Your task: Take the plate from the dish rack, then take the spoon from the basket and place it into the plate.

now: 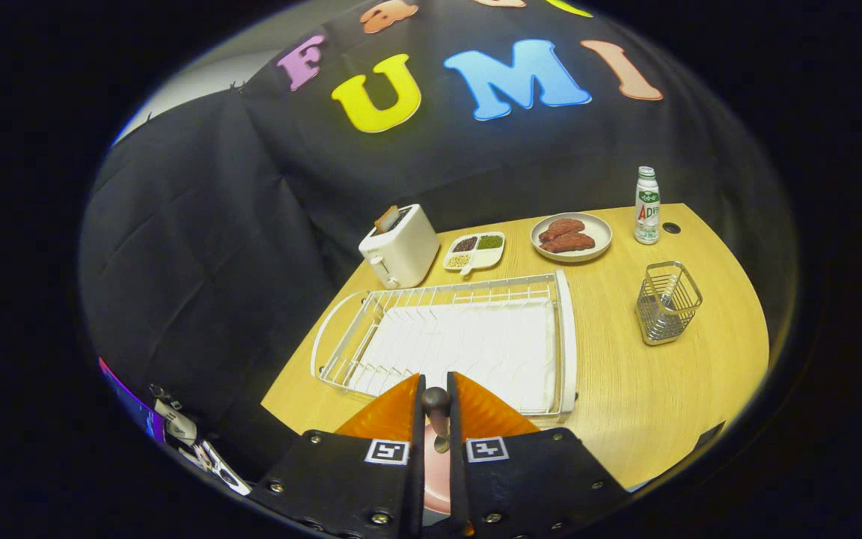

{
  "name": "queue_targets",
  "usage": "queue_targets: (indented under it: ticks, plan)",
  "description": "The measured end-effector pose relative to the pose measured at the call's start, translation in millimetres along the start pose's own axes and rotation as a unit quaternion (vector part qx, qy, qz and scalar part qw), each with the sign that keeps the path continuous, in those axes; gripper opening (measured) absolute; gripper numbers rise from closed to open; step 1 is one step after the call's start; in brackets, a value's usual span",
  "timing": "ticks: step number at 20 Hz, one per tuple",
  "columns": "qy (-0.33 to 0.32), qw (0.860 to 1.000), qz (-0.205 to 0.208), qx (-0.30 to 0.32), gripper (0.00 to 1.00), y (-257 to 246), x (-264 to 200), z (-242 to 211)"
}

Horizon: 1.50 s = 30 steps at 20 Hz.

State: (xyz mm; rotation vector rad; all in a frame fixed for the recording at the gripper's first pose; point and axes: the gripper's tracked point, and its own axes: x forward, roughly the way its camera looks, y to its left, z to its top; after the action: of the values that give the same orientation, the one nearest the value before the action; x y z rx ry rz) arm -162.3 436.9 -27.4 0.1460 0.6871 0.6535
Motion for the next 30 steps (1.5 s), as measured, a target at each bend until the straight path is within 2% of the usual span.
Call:
queue_targets:
  ticks: [8,13,18,21,30]
  plan:
    - [0.011,0.998,-0.014,-0.066,0.13,16.2,19.0,-42.3]
    - [0.012,0.996,-0.011,-0.085,0.13,21.2,28.3,-61.9]
    - [-0.003,0.996,-0.004,-0.091,0.16,26.1,21.0,-57.0]
    - [-0.011,0.996,-0.006,-0.089,0.22,24.7,15.1,-50.0]
    - [-0.027,0.997,0.008,-0.078,0.23,19.4,-10.8,-28.3]
